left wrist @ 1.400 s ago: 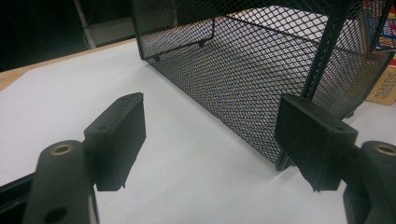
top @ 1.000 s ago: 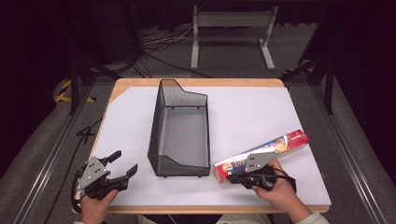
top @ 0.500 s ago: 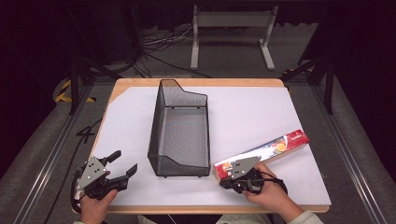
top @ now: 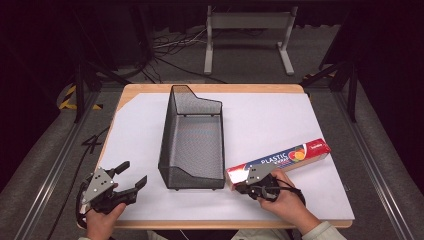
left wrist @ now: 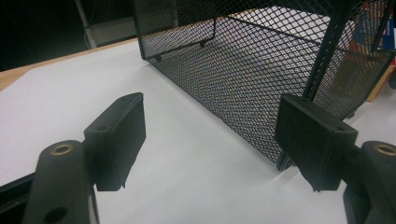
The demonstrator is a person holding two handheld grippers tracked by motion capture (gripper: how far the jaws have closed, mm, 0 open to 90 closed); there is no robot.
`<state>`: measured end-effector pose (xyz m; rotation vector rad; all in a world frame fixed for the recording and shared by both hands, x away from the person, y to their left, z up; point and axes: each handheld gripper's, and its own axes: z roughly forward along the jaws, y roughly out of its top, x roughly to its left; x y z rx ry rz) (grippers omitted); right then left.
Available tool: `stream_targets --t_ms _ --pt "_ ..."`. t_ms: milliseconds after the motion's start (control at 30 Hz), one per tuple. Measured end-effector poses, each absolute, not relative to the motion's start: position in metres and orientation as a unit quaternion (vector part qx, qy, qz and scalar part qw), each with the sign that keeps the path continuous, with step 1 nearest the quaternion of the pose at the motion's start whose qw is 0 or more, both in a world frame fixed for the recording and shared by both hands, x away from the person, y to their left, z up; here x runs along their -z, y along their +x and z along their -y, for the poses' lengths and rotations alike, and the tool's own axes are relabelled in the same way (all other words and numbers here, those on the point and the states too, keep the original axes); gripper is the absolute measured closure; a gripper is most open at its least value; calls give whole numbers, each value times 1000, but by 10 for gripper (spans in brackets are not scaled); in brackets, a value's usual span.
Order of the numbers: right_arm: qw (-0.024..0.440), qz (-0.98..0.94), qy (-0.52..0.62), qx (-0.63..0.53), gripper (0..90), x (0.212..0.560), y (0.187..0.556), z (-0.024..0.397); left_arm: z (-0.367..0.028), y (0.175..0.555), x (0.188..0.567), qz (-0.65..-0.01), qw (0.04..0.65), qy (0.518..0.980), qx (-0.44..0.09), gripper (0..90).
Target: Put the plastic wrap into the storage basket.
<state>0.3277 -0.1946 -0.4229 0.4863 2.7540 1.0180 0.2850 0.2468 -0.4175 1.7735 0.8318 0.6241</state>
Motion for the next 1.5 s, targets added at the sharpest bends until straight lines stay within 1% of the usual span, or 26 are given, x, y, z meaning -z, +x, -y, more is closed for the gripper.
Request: stream_targets --t_ms 533,767,833,867,900,933,967,1000,1033,1100,1267,1500 --pt "119 -906 226 -338 900 423 355 188 -248 285 418 -350 518 736 -258 255" --pt "114 -906 229 -336 900 418 358 190 -250 284 418 -352 519 734 -261 255" --pt "93 -903 230 -351 900 406 358 198 -250 284 418 -355 520 732 -259 255" --pt "96 -901 231 -355 900 398 358 204 -250 285 419 -355 518 733 -259 255" --pt "104 -898 235 -357 900 387 361 212 -250 285 419 -356 519 733 -259 255" --pt "104 -898 235 -357 900 387 361 212 -250 285 419 -356 519 733 -259 255" --pt "120 -890 250 -361 900 371 368 229 -249 285 419 -356 519 732 -259 255" --pt "120 -890 250 -361 900 371 368 229 -249 285 419 -356 519 732 -259 255" --pt "135 -883 271 -359 900 359 379 245 -249 284 418 -355 519 733 -260 255" --pt "143 -877 289 -355 900 352 389 258 -248 284 418 -355 519 733 -260 255" --pt "158 -868 350 -317 900 344 417 290 -248 285 419 -355 515 735 -260 255" --pt "172 -852 410 -278 900 354 446 324 -250 285 419 -356 517 734 -261 255"
